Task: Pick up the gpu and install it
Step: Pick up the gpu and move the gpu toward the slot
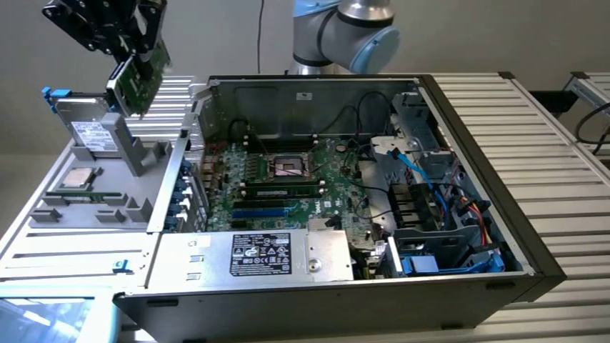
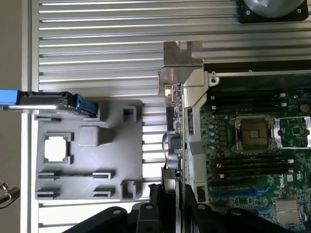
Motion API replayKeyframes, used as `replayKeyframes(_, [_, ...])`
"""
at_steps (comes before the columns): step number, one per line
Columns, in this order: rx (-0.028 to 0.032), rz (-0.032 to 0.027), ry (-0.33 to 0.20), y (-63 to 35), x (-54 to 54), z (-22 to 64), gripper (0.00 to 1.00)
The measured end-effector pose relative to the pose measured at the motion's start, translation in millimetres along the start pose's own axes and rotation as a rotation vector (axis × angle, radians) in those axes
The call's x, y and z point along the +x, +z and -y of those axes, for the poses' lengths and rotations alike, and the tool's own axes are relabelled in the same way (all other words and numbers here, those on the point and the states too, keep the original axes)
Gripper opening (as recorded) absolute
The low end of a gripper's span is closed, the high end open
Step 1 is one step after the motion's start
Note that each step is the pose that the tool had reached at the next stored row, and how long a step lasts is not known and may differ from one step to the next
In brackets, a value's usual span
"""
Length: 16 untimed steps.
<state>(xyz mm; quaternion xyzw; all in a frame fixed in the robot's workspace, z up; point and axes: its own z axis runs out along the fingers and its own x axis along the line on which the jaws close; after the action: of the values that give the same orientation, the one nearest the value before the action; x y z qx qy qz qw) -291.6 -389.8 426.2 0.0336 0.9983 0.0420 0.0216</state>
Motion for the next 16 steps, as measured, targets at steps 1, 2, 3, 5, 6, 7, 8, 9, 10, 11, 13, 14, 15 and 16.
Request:
replayKeyframes(1, [0.0001, -0.0010, 0.000, -1.0, -4.4, -0.4, 0.28])
replayKeyframes(2, [0.0001, -0.0016, 0.000, -1.4, -9.0, -0.7, 0.28])
replayKeyframes(3, [0.0001, -0.0020, 0.000, -1.6, -13.4, -1.1, 0.28])
replayKeyframes(5, [0.0002, -0.0038, 0.000, -1.6, -22.5, -1.7, 0.28])
replayKeyframes(6, [0.0004, -0.0057, 0.001, -1.5, -27.1, -2.0, 0.28])
replayKeyframes(7, [0.0004, -0.0080, 0.001, -1.2, -31.1, -2.3, 0.28])
replayKeyframes(8, [0.0007, -0.0110, 0.001, -1.1, -34.8, -2.5, 0.28])
replayKeyframes(9, [0.0009, -0.0142, 0.001, -0.9, -38.6, -2.8, 0.28])
replayKeyframes(10, [0.0011, -0.0168, 0.001, -0.7, -42.7, -3.0, 0.28])
replayKeyframes(11, [0.0013, -0.0186, 0.002, -0.5, -47.2, -3.3, 0.28])
replayKeyframes(13, [0.0014, -0.0214, 0.002, 0.2, -56.3, -3.9, 0.28])
replayKeyframes(14, [0.0015, -0.0230, 0.002, 0.7, -61.1, -4.2, 0.28])
replayKeyframes(15, [0.0016, -0.0247, 0.002, 1.4, -65.6, -4.5, 0.28])
replayKeyframes(16, [0.0019, -0.0272, 0.002, 2.1, -70.1, -4.7, 0.28])
